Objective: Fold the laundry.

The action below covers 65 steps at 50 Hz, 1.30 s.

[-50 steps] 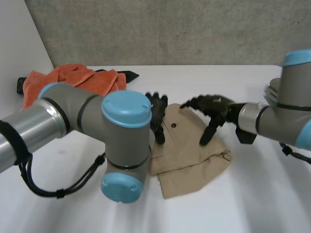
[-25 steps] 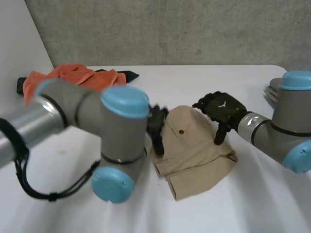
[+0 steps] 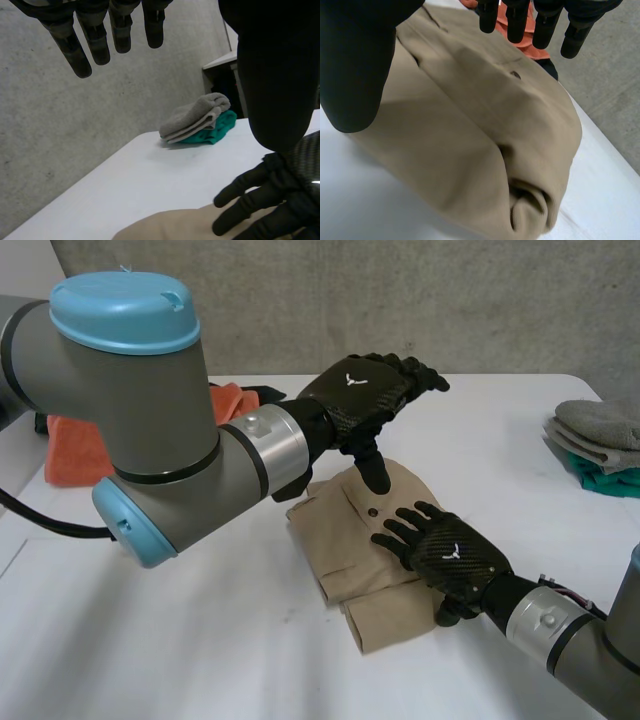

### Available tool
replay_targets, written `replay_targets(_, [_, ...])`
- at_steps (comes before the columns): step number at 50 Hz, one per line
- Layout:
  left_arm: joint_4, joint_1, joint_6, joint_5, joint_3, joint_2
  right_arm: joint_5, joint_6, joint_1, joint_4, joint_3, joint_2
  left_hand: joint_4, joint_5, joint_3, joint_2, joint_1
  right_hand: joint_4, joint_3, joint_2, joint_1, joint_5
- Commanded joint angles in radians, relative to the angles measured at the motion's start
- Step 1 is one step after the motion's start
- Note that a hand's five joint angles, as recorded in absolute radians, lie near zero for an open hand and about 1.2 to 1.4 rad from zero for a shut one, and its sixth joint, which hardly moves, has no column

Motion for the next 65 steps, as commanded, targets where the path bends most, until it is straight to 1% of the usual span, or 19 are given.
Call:
replay_targets(1, [-0.001, -0.003, -0.004, -0.010, -0.009, -0.004, 0.012, -0.012, -0.006, -0.163, -0.018, 0.124, 0.025, 0.007, 0.013, 0.021, 0.032, -0.038, -0.003, 0.012, 0.014, -0.047])
replay_targets(6, [0.004, -0.004, -0.004, -0.010, -0.007, -0.001, 0.021, -0.012, 0.004, -0.250, -0.035, 0.144, 0.025, 0.007, 0.013, 0.021, 0.032, -0.038, -0.003, 0.012, 0.014, -0.047])
replay_targets(11, [0.004, -0.004, -0.007, -0.010, -0.009, 0.001, 0.041, 0.001, 0.028, -0.284, -0.082, 0.188, 0.025, 0.007, 0.013, 0.021, 0.032, -0.013, 0.021, 0.036, 0.039, -0.023])
replay_targets(16, [0.004, -0.004, -0.007, -0.010, -0.015, -0.001, 0.069, 0.004, 0.066, -0.290, -0.136, 0.231, 0.025, 0.007, 0.013, 0.021, 0.032, 0.136, 0.171, 0.186, 0.189, 0.127])
replay_targets(23, [0.004, -0.004, -0.007, -0.009, -0.035, 0.005, 0.082, 0.010, 0.120, -0.292, -0.202, 0.268, 0.022, 0.004, 0.010, 0.018, 0.029, 0.210, 0.245, 0.260, 0.262, 0.201])
replay_targets(26, [0.004, -0.004, -0.006, -0.009, -0.036, 0.005, 0.110, 0.022, 0.139, -0.296, -0.237, 0.291, 0.022, 0.004, 0.010, 0.018, 0.029, 0.292, 0.327, 0.342, 0.344, 0.283])
replay_targets(31, [0.004, -0.003, -0.007, -0.009, -0.036, 0.007, 0.165, 0.067, 0.172, -0.298, -0.314, 0.308, 0.022, 0.004, 0.010, 0.018, 0.029, 0.304, 0.339, 0.354, 0.356, 0.295])
replay_targets(38, [0.004, -0.003, -0.007, -0.009, -0.036, 0.008, 0.184, 0.131, 0.191, -0.292, -0.389, 0.349, 0.022, 0.004, 0.010, 0.018, 0.029, 0.307, 0.342, 0.357, 0.359, 0.298])
replay_targets(40, [0.006, -0.001, -0.006, -0.009, -0.036, 0.008, 0.187, 0.137, 0.191, -0.286, -0.418, 0.368, 0.022, 0.004, 0.010, 0.018, 0.029, 0.409, 0.444, 0.459, 0.461, 0.400])
replay_targets(41, [0.004, -0.001, -0.006, -0.009, -0.036, 0.008, 0.187, 0.139, 0.191, -0.284, -0.429, 0.372, 0.022, 0.004, 0.010, 0.018, 0.029, 0.526, 0.561, 0.576, 0.578, 0.517])
replay_targets(42, [0.004, -0.001, -0.006, -0.009, -0.036, 0.008, 0.188, 0.139, 0.192, -0.283, -0.440, 0.379, 0.022, 0.004, 0.010, 0.018, 0.029, 0.702, 0.736, 0.751, 0.754, 0.692])
replay_targets(43, [0.004, -0.001, -0.006, -0.009, -0.036, 0.010, 0.190, 0.142, 0.192, -0.283, -0.460, 0.385, 0.022, 0.004, 0.010, 0.018, 0.029, 1.179, 1.214, 1.229, 1.231, 1.170])
replay_targets(46, [0.004, -0.001, -0.006, -0.009, -0.035, 0.014, 0.196, 0.169, 0.191, -0.281, -0.489, 0.385, 0.022, 0.004, 0.010, 0.018, 0.029, 1.184, 1.218, 1.233, 1.236, 1.174])
replay_targets(50, [0.007, 0.009, -0.007, -0.009, -0.035, 0.034, 0.219, 0.310, 0.179, -0.277, -0.567, 0.374, 0.019, 0.001, 0.007, 0.015, 0.026, 1.184, 1.218, 1.233, 1.236, 1.174])
replay_targets(53, [0.009, 0.031, -0.007, -0.009, -0.033, 0.062, 0.220, 0.373, 0.175, -0.275, -0.601, 0.357, 0.016, -0.002, 0.004, 0.012, 0.023, 1.184, 1.218, 1.233, 1.236, 1.174])
replay_targets(56, [0.010, 0.048, -0.009, -0.009, -0.027, 0.091, 0.227, 0.441, 0.163, -0.280, -0.642, 0.310, 0.016, -0.002, 0.004, 0.012, 0.023, 1.184, 1.218, 1.233, 1.236, 1.174])
replay_targets(60, [0.035, 0.065, -0.010, -0.009, -0.024, 0.126, 0.274, 0.490, 0.078, -0.281, -0.705, 0.271, 0.016, -0.002, 0.004, 0.012, 0.023, 1.184, 1.218, 1.233, 1.236, 1.174])
replay_targets(62, [0.059, 0.069, -0.013, -0.010, -0.026, 0.145, 0.323, 0.504, 0.018, -0.286, -0.749, 0.253, 0.016, -0.002, 0.004, 0.012, 0.023, 1.184, 1.218, 1.233, 1.236, 1.174])
replay_targets(65, [0.074, 0.071, -0.022, -0.015, -0.026, 0.156, 0.346, 0.508, -0.031, -0.289, -0.797, 0.235, 0.016, -0.002, 0.004, 0.012, 0.023, 1.184, 1.218, 1.233, 1.236, 1.174])
